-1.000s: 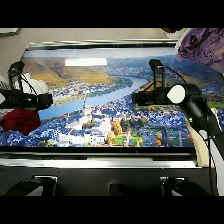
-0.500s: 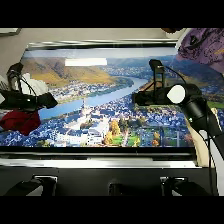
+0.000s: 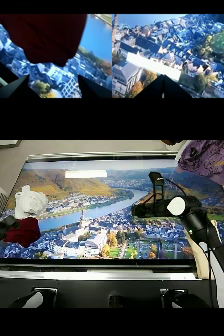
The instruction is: Fold the clothes and pants, and hang the long-sleeved shirts on hangers.
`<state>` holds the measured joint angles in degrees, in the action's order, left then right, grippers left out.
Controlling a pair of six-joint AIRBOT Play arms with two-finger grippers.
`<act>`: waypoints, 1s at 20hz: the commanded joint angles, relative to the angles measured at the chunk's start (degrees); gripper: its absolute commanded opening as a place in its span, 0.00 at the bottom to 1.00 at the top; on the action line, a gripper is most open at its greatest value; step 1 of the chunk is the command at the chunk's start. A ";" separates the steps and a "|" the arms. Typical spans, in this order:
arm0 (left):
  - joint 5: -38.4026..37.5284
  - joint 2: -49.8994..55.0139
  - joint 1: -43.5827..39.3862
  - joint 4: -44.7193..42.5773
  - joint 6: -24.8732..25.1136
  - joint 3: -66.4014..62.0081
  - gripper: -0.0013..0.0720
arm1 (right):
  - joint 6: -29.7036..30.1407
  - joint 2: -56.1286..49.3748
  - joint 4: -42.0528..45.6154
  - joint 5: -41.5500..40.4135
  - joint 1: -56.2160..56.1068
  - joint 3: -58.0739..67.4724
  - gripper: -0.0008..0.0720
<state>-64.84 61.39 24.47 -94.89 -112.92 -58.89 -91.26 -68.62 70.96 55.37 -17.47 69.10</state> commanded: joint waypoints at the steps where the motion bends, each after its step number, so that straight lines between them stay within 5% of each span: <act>1: 11.47 4.72 9.57 -0.52 0.61 2.89 1.00 | -0.02 0.00 0.00 0.11 -0.04 0.07 0.05; 9: 21.77 18.16 11.76 0.44 0.68 2.89 0.98 | -0.02 0.00 0.02 -0.39 -0.04 0.07 0.05; 10: 20.96 18.23 11.30 0.44 1.62 2.89 0.79 | -0.02 0.00 0.02 -0.35 -0.04 0.07 0.05; 11: 19.71 17.86 10.60 0.57 3.37 2.75 0.26 | -0.02 0.00 0.02 -0.35 -0.04 0.07 0.05; 12: 18.49 17.22 9.88 1.05 4.98 2.49 0.04 | -0.02 0.00 0.02 -0.37 -0.04 0.07 0.05; 18: 10.64 2.93 -3.15 15.21 7.08 2.19 0.04 | -0.02 0.00 0.48 -0.46 -0.04 0.04 0.06; 20: 10.08 -3.80 -12.61 16.83 6.19 2.19 0.04 | -0.02 0.00 0.48 0.15 -0.04 0.07 0.17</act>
<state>-52.27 65.45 21.85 -83.40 -106.80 -56.64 -91.26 -68.62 71.22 55.00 -17.47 69.10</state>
